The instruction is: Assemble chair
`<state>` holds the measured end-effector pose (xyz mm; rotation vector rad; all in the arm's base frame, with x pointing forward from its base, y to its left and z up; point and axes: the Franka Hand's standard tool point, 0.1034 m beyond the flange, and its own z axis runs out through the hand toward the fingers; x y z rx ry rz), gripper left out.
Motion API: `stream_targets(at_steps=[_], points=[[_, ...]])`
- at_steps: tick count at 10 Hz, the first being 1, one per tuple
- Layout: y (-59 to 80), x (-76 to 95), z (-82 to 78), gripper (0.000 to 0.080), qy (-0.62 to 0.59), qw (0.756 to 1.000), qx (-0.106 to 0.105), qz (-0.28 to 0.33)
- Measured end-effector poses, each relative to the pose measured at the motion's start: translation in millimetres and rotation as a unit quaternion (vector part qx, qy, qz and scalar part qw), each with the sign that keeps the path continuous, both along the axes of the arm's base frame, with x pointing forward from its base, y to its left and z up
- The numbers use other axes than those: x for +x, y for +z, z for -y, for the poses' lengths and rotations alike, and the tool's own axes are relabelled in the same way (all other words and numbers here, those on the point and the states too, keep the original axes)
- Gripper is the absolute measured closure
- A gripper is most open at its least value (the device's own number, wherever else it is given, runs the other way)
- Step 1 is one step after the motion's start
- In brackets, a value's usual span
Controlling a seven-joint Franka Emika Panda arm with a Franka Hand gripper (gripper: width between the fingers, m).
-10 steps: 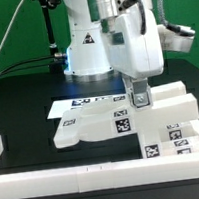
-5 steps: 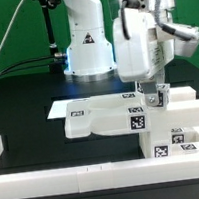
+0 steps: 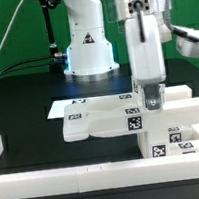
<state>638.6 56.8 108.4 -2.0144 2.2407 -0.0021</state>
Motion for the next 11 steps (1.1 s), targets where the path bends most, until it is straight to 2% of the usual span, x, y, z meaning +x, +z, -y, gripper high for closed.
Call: stream_targets(at_steps=[1, 2, 3, 7, 9, 11], points=[[-1.0, 1.5, -2.2, 0.0167, 0.089, 0.996, -0.002, 0.001], [-2.7, 0.8, -6.5, 0.0167, 0.143, 0.990, -0.006, 0.007], [-3.0, 1.3, -7.9, 0.0153, 0.166, 0.986, -0.020, 0.027], [-3.4, 0.0, -8.7, 0.0151, 0.312, 0.949, -0.038, 0.033], [-6.2, -4.6, -31.8, 0.0151, 0.360, 0.931, -0.049, 0.027], [-6.6, -2.2, -40.5, 0.0151, 0.421, 0.904, -0.069, 0.028]])
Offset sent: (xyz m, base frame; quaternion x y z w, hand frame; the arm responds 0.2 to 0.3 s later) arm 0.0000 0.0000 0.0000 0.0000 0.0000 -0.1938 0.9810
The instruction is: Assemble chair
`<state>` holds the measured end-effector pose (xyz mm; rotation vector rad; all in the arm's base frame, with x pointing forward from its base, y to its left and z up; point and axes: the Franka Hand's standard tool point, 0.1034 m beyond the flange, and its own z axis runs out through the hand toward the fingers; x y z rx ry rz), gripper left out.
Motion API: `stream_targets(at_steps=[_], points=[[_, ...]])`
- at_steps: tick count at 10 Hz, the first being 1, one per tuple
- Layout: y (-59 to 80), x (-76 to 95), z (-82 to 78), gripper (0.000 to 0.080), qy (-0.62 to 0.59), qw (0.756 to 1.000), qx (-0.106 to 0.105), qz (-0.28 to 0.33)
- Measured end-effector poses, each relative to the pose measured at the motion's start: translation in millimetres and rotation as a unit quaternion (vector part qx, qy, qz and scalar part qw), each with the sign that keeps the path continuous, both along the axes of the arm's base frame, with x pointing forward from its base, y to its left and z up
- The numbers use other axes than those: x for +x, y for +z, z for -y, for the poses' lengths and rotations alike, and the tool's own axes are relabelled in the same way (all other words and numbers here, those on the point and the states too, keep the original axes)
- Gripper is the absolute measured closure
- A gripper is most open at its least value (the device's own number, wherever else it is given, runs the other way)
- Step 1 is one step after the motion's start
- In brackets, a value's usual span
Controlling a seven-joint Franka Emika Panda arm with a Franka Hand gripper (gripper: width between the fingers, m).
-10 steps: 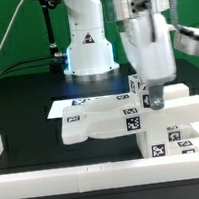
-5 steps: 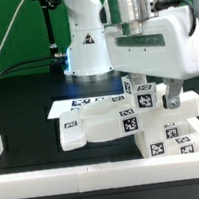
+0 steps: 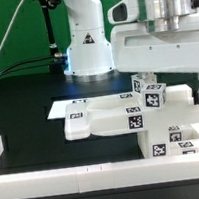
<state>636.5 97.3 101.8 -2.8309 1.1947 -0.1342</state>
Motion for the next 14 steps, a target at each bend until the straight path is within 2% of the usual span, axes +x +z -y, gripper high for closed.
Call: stream_targets(at_steps=[2, 4, 7, 9, 10, 12, 14], points=[[0.1, 5.1, -4.2, 0.0151, 0.074, 0.997, -0.018, 0.004], [3.7, 6.1, 1.2, 0.0151, 0.086, 0.996, -0.019, 0.003], [27.1, 7.5, 17.1, 0.0151, 0.084, 0.996, -0.013, 0.004], [36.7, 5.3, 26.6, 0.0151, 0.097, 0.995, -0.013, 0.009], [37.6, 6.6, 29.7, 0.0151, 0.102, 0.995, -0.014, 0.012], [27.4, 7.8, 29.9, 0.0151, 0.171, 0.985, -0.027, 0.009], [23.7, 18.1, 34.4, 0.0151, 0.240, 0.970, -0.037, 0.014]])
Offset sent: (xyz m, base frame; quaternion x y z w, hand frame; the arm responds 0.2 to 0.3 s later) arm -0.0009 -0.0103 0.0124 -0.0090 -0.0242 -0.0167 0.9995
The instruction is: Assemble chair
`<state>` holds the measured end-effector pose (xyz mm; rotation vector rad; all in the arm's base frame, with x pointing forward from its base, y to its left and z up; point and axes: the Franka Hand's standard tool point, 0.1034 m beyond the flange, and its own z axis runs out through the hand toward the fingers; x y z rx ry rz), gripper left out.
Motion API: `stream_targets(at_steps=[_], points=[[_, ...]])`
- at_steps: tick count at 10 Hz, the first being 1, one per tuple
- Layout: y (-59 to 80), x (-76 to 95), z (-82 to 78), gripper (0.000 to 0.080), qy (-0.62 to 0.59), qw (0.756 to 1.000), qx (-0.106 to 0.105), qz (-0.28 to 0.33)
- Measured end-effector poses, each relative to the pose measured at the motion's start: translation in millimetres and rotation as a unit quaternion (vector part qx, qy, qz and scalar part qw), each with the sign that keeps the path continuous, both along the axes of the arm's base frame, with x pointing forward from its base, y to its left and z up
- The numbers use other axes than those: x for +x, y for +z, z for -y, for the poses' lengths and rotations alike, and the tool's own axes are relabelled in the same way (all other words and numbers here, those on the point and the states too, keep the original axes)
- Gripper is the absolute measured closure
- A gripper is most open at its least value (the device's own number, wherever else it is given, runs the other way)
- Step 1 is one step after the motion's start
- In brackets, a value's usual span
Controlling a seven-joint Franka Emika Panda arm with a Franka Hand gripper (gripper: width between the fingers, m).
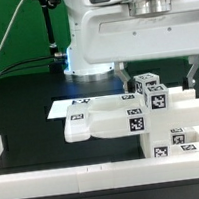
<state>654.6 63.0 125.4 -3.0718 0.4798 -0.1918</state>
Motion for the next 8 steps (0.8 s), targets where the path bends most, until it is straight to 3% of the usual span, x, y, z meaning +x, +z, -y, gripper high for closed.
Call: stream_targets(at_steps=[2, 6, 7, 8], points=[[-11.8, -2.0, -0.3, 0.0151, 0.015, 1.000, -0.005, -0.003], [-12.1, -1.9, 1.2, 0.0175, 0.002, 1.000, -0.004, -0.003], [-12.2, -1.9, 0.9, 0.0347, -0.012, 1.000, -0.001, -0.003], [-12.3, -2.0, 0.9, 0.0347, -0.057, 0.998, 0.004, -0.003]])
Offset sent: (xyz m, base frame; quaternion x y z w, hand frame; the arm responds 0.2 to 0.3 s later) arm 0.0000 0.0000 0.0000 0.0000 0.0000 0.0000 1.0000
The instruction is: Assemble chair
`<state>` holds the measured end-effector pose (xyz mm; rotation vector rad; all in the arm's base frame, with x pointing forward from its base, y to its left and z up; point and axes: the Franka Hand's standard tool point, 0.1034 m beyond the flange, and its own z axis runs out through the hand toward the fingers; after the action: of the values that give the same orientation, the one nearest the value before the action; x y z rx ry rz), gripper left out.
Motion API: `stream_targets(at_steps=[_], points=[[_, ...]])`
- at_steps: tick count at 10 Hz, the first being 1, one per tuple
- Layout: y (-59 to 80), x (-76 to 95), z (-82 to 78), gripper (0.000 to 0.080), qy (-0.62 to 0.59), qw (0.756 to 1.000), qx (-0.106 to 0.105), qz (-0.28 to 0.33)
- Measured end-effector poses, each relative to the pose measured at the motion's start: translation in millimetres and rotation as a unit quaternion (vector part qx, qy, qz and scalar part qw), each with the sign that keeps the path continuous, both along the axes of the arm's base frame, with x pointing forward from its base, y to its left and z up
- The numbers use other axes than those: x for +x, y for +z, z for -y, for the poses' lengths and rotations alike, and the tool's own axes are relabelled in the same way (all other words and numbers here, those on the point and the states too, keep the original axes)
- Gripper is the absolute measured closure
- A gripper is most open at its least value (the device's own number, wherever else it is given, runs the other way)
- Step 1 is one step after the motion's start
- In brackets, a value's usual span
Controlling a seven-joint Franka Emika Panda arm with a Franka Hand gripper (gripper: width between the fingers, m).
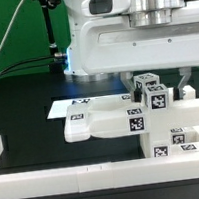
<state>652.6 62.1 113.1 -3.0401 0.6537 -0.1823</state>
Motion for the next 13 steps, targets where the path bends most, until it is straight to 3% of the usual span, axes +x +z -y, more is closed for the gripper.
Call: stream_targets(at_steps=[1, 4, 8, 11, 13], points=[[-0.1, 0.0, 0.8, 0.0518, -0.027, 1.000, 0.003, 0.000], [0.1, -2.5, 1.9, 0.0517, -0.206, 0.978, 0.025, -0.013], [-0.7, -1.8, 4.3, 0.0517, -0.457, 0.887, 0.063, -0.029], [-1.4, -0.4, 1.8, 0.0517, -0.592, 0.802, 0.081, -0.025], [-1.2, -0.3, 1.8, 0.0517, -0.625, 0.776, 0.084, -0.024]])
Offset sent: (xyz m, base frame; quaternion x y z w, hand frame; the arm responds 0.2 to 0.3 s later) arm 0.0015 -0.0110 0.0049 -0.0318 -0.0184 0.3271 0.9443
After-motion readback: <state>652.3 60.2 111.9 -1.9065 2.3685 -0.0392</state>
